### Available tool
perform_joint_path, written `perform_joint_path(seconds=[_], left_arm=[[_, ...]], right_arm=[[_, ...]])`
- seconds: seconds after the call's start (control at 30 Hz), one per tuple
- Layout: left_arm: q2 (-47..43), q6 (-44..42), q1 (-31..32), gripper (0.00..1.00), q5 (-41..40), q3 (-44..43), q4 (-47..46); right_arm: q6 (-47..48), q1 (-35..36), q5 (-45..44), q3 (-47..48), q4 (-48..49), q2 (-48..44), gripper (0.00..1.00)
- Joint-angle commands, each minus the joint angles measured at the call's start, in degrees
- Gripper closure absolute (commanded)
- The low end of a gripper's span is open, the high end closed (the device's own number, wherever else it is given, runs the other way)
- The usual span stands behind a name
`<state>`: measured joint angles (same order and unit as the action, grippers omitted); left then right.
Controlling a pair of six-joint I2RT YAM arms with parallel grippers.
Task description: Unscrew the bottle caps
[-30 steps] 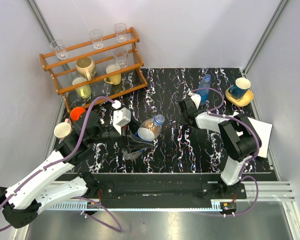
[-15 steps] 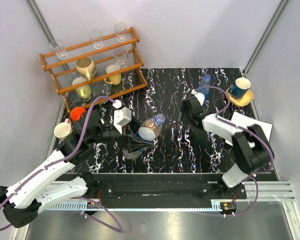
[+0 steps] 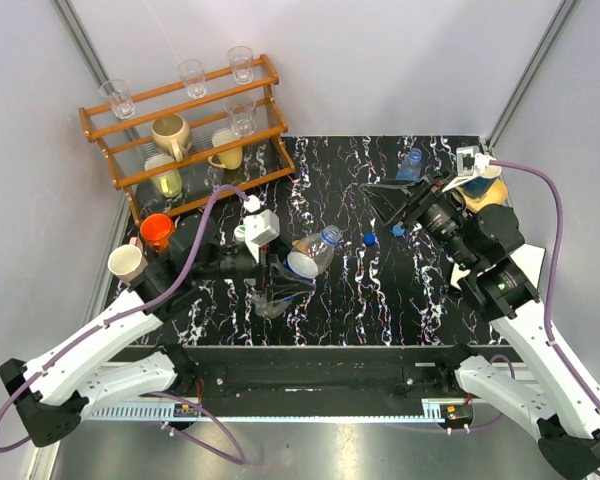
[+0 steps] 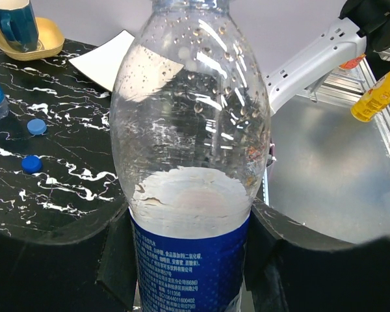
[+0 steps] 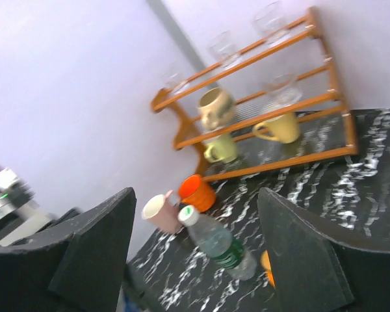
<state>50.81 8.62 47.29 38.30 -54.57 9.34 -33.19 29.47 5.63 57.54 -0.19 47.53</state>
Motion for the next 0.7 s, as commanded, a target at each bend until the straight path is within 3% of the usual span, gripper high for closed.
perform_joint_path(seconds=[0.0,0.47,0.6,0.67], left_arm=[[1.7,0.1,0.3,0.44,-1.7,-1.9,-3.7],[8.3,0.3,0.8,0.44,-4.3,-4.9,-3.9],[8.6,0.2,0.8,0.44,-4.7,-5.5,-4.1],[8.9,0.3,0.8,0.44,-4.7,-5.6,-4.3]], right_arm=[[-3.6,0.2,17.0,0.6,4.4,0.4,0.16],[-3.2,2.6,26.5,2.9,0.8,1.3,0.16],[-1.1,3.5,25.8,2.9,-3.1,1.8,0.21],[-0.6,3.9,25.4,2.8,-4.5,2.1,0.30]])
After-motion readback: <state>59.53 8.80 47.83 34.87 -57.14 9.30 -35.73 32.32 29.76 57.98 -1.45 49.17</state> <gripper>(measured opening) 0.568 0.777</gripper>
